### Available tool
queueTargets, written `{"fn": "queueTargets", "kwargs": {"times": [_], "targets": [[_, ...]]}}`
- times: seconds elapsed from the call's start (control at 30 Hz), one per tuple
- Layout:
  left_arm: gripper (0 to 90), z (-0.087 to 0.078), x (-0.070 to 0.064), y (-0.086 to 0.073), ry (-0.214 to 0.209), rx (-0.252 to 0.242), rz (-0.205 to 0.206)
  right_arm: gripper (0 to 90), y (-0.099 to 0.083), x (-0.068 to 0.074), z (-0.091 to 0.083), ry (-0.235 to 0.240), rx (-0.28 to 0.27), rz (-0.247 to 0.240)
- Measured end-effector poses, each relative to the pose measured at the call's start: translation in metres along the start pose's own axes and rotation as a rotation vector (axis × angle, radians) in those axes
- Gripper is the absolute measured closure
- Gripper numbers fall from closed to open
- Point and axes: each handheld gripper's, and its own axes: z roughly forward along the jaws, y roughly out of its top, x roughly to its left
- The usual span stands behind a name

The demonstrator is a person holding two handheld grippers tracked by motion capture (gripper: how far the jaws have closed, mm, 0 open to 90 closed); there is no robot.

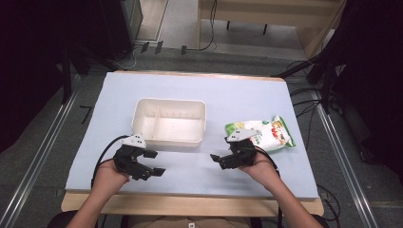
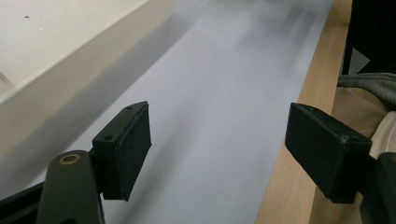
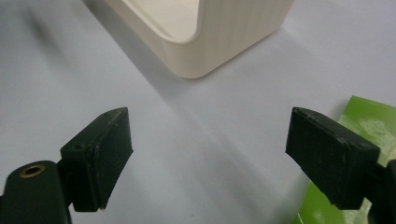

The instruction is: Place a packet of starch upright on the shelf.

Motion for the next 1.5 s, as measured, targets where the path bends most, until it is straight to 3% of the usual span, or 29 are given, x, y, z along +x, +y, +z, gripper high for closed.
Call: {"fn": "queueTargets", "kwargs": {"times": [0.17, 0.23, 0.37, 0.43, 0.53, 0.67, 0.8, 0.97, 1.03, 1.1, 1.3, 1.5], "targets": [[23.2, 0.001, 0.000, 0.000, -0.006, 0.003, 0.000, 15.1, -0.002, -0.003, 0.001, 0.035, -0.019, 0.008], [23.2, 0.002, -0.001, 0.001, -0.008, 0.008, 0.002, 15.2, -0.006, -0.003, 0.004, 0.018, -0.016, -0.002], [23.2, 0.002, -0.001, 0.000, -0.007, 0.008, 0.003, 15.1, -0.008, -0.005, 0.008, 0.021, 0.022, 0.015], [23.2, 0.002, -0.001, 0.000, -0.005, 0.013, 0.007, 15.1, -0.008, -0.006, 0.008, 0.068, 0.060, 0.027], [23.2, 0.003, -0.001, 0.000, -0.008, 0.010, 0.007, 15.0, -0.006, -0.008, 0.007, 0.086, 0.068, 0.014], [23.2, 0.003, -0.002, 0.001, -0.005, 0.013, 0.007, 14.8, -0.003, -0.009, 0.004, 0.102, 0.079, 0.043], [23.2, 0.002, -0.002, 0.001, -0.006, 0.007, 0.011, 15.2, 0.000, -0.008, 0.002, 0.091, 0.064, 0.013], [23.2, 0.001, -0.003, 0.001, -0.002, 0.006, 0.009, 16.2, 0.001, -0.008, 0.000, 0.071, 0.064, 0.016], [23.2, 0.001, -0.004, 0.001, -0.004, 0.003, 0.010, 21.3, 0.001, -0.009, -0.001, 0.067, 0.063, 0.020], [23.2, 0.002, -0.004, 0.001, -0.005, 0.003, 0.010, 26.1, 0.002, -0.012, -0.002, 0.023, 0.061, 0.026], [23.2, 0.002, -0.004, 0.001, -0.004, 0.003, 0.009, 36.3, 0.005, -0.018, -0.011, 0.018, 0.037, 0.075], [23.2, -0.001, -0.002, 0.000, 0.000, -0.008, 0.005, 41.8, 0.008, -0.018, -0.024, 0.025, 0.016, 0.041]]}}
